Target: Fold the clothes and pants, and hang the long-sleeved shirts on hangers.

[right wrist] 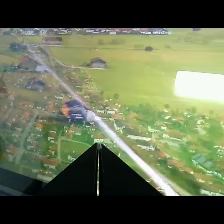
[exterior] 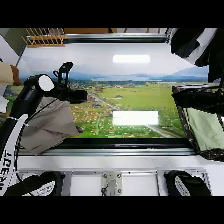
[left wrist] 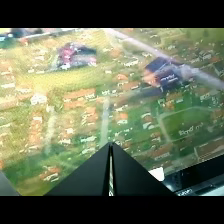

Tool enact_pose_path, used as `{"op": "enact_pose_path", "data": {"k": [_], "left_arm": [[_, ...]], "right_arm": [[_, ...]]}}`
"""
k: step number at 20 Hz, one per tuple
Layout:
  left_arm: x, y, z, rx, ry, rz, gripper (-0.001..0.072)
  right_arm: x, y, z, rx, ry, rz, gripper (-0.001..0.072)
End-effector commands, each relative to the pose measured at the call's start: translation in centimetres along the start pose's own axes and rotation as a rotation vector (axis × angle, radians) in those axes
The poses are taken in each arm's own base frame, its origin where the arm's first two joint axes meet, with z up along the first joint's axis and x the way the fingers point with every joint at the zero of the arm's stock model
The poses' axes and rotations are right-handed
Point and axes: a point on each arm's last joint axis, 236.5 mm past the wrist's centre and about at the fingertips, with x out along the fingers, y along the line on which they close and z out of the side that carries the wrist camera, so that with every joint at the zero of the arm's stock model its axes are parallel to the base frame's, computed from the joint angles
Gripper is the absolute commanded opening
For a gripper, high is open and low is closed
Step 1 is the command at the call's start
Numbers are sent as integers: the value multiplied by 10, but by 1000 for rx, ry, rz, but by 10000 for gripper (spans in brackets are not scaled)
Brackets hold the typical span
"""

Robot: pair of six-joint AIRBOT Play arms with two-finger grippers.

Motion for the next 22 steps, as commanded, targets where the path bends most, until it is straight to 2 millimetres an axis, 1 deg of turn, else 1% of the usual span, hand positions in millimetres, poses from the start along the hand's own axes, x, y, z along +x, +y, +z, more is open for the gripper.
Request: {"op": "enact_pose_path", "data": {"k": [1, 10, 11, 12, 13, 14, 16, 17, 18, 19, 20, 22], "left_arm": [[0, 0, 0, 0, 0, 0, 13], [0, 1, 1, 4, -5, 6, 14], [-2, 7, 4, 23, -11, 27, 177], [-10, 19, 6, 63, -7, 67, 686], [-20, 36, 9, 90, 0, 130, 694], [-34, 61, 12, 128, 15, 223, 694], [-67, 119, 15, 172, 45, 443, 693], [-80, 146, 15, 172, 54, 534, 693], [-87, 170, 13, 159, 63, 598, 693], [-88, 185, 7, 131, 71, 614, 693], [-83, 200, -4, 95, 88, 613, 693], [-69, 224, -32, 54, 150, 620, 693]], "right_arm": [[0, 0, 0, -1, 0, 1, 7], [0, 0, 0, 0, 0, 1, 7], [0, 0, 0, -1, 0, 1, 7], [0, 0, 0, -1, 0, 1, 7], [0, 0, 0, -1, 0, 1, 7], [0, 0, 0, -1, 0, 1, 7], [0, 0, 0, -1, 0, 1, 7], [0, 0, 0, -1, 0, 1, 7], [0, 0, 0, -1, 0, 1, 7], [0, 0, 0, -1, 0, 1, 7], [0, 0, 0, -1, 0, 1, 7], [0, 0, 0, -1, 0, 1, 7]]}}
